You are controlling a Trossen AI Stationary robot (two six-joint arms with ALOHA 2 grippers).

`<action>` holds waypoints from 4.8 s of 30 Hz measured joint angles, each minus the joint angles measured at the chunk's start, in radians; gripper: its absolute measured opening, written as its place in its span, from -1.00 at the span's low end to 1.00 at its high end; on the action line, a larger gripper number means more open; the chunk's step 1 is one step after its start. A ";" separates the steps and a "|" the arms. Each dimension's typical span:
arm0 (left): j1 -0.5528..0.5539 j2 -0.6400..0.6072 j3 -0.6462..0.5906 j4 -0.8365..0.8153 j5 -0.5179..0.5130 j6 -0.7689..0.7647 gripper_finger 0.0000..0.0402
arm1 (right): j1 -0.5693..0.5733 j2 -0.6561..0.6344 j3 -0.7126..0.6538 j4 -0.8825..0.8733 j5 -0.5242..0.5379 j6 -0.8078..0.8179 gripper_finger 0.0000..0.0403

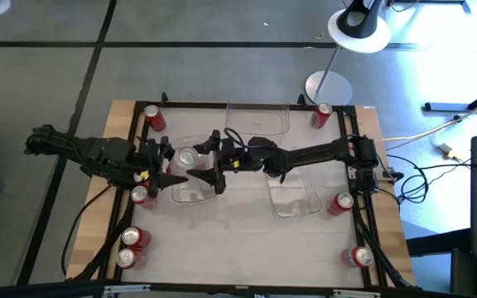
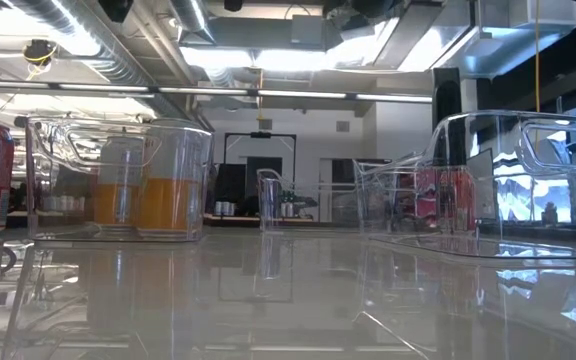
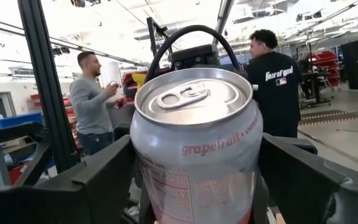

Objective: Sort soda cans
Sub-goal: Put the orange white soda can into the left transparent bin

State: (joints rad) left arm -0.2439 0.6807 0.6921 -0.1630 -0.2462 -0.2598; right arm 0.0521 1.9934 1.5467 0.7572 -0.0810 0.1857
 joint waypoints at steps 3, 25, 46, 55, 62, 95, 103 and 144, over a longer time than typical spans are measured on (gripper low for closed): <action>0.001 0.000 -0.017 0.019 -0.002 -0.011 0.43 | 0.000 0.001 0.000 -0.001 0.005 0.000 0.60; 0.018 0.064 -0.078 0.156 -0.027 -0.025 0.43 | 0.001 0.003 0.002 -0.054 0.116 0.025 0.75; 0.024 0.034 -0.076 0.156 -0.024 -0.018 0.55 | 0.000 0.003 0.000 0.024 0.089 0.025 0.40; 0.024 -0.033 -0.064 0.064 -0.029 -0.028 0.66 | 0.000 0.005 0.000 -0.015 0.090 0.025 0.40; 0.024 -0.159 -0.016 -0.169 -0.082 -0.111 0.62 | 0.003 0.008 0.003 -0.019 0.099 0.025 0.40; 0.024 -0.274 0.052 -0.351 -0.243 -0.164 0.59 | 0.101 0.367 0.186 -0.230 0.438 0.007 0.40; 0.024 -0.267 0.052 -0.350 -0.241 -0.159 0.59 | 0.088 0.385 0.191 -0.250 0.402 0.041 0.42; 0.024 -0.260 0.050 -0.412 -0.240 -0.186 0.59 | 0.106 0.101 0.183 -0.529 0.340 -0.087 0.72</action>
State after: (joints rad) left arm -0.2203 0.4210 0.7425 -0.5754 -0.4866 -0.4461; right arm 0.1581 2.0945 1.7302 0.2279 0.2591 0.0991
